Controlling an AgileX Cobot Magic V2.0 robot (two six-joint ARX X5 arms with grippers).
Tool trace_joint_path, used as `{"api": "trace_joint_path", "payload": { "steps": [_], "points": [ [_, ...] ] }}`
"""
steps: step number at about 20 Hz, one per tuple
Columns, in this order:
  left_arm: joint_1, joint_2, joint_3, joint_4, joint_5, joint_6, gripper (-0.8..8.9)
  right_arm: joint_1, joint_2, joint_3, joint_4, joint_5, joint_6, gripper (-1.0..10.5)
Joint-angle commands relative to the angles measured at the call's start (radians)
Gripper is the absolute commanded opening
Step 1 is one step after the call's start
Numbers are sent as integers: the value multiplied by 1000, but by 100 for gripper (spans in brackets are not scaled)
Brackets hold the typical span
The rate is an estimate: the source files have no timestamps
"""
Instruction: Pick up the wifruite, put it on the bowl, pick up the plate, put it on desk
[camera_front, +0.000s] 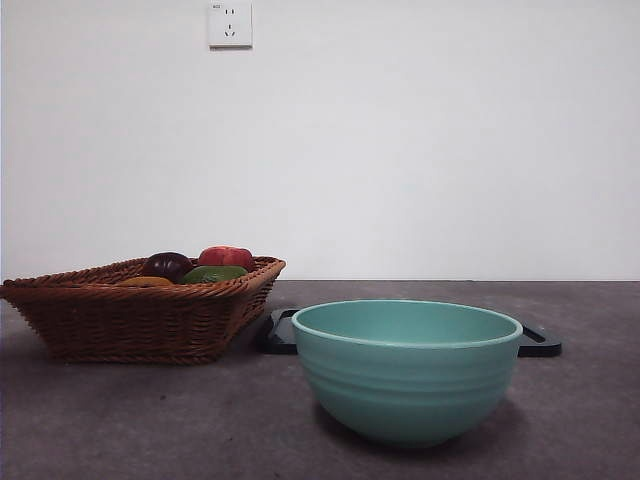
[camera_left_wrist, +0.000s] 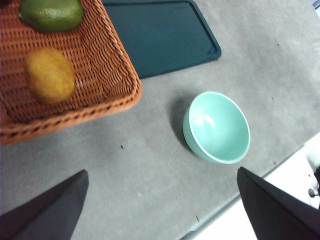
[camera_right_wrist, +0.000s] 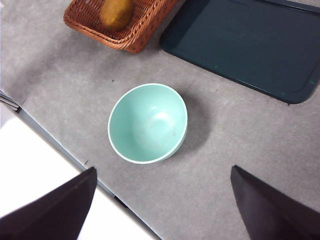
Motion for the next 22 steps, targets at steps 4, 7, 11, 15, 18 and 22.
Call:
{"api": "trace_joint_path", "payload": {
  "steps": [4, 7, 11, 15, 18, 22],
  "points": [
    [-48, 153, 96, 50, -121, -3, 468, 5, 4, 20, 11, -1, -7, 428],
    [-92, 288, 190, 59, -220, -2, 463, 5, 4, 20, 14, -1, -8, 428],
    [-135, 492, 316, 55, -377, 2, 463, 5, 4, 19, 13, -1, -7, 429],
    [-152, 668, 377, 65, -457, 3, 463, 5, 4, 19, 13, -1, -7, 428],
    [-152, 768, 377, 106, -474, 13, 463, 5, 4, 19, 13, -1, -7, 428],
    [-152, 871, 377, 146, -518, 13, 463, 5, 4, 19, 13, -1, -3, 428]
  ]
}}
